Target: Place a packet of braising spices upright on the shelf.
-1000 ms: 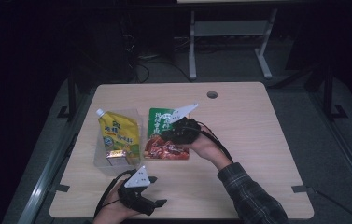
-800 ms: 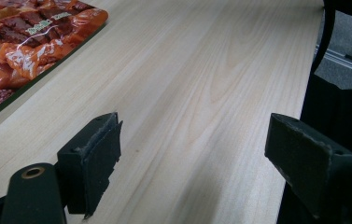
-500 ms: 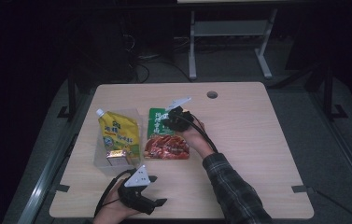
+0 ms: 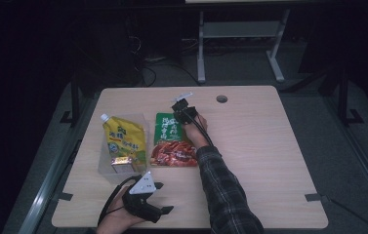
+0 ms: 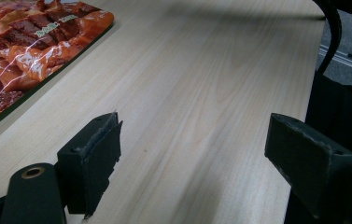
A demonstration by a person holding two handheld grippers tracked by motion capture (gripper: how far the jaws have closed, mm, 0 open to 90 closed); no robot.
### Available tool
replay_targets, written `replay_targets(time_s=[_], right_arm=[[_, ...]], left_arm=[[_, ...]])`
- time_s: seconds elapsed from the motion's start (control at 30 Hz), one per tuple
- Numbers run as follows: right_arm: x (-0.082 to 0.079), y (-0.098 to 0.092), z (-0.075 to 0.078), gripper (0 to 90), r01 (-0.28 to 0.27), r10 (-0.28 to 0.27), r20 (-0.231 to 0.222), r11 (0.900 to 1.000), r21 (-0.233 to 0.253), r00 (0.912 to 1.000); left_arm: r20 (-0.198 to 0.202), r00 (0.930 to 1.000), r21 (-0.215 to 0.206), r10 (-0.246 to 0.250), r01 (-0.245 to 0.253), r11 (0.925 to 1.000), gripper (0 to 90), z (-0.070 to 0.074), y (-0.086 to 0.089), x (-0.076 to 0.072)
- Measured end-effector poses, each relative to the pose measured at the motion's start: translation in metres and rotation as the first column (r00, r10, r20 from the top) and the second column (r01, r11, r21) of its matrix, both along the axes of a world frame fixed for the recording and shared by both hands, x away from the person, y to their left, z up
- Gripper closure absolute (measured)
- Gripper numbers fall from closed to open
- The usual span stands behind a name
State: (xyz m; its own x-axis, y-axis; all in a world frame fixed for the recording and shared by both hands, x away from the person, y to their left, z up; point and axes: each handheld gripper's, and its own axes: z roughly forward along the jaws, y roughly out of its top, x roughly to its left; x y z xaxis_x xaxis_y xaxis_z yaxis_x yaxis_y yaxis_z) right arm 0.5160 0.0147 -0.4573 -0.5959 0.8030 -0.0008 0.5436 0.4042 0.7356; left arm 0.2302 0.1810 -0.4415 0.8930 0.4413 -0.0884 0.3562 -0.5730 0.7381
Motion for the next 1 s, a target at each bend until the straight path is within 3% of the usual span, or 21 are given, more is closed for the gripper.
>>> replay_targets(time_s=[0.27,0.4,0.53,0.67,0.73,1.0], right_arm=[[0.008,0.007,-0.010,90.0,0.030,-0.032,-0.017,0.997,-0.065,0.9994],[0.010,0.005,-0.013,90.0,0.044,-0.045,-0.029,0.998,-0.053,0.9986],[0.009,0.007,-0.013,90.0,0.021,-0.023,-0.025,0.997,-0.072,0.9994],[0.000,0.012,-0.013,90.0,-0.004,0.007,0.021,0.990,-0.142,0.9998],[-0.004,0.011,-0.014,90.0,-0.018,0.024,0.038,0.988,-0.151,0.9990],[-0.014,0.007,-0.015,90.0,-0.068,0.073,0.044,0.991,-0.112,0.9963]], left_arm=[[-0.003,1.0000,-0.007,-0.005,0.005,1.0000,17.8,0.000,-0.001,-0.001],[-0.004,1.0000,-0.007,0.000,0.000,1.0000,17.8,0.001,0.001,-0.001],[-0.003,1.0000,-0.008,0.004,-0.004,1.0000,17.8,0.000,0.002,-0.001],[-0.004,1.0000,-0.007,0.004,-0.004,1.0000,17.8,0.000,0.002,-0.001],[-0.004,1.0000,-0.007,0.002,-0.002,1.0000,17.8,0.001,0.002,-0.001],[-0.007,1.0000,-0.008,-0.006,0.006,1.0000,17.8,0.000,0.000,-0.003]])
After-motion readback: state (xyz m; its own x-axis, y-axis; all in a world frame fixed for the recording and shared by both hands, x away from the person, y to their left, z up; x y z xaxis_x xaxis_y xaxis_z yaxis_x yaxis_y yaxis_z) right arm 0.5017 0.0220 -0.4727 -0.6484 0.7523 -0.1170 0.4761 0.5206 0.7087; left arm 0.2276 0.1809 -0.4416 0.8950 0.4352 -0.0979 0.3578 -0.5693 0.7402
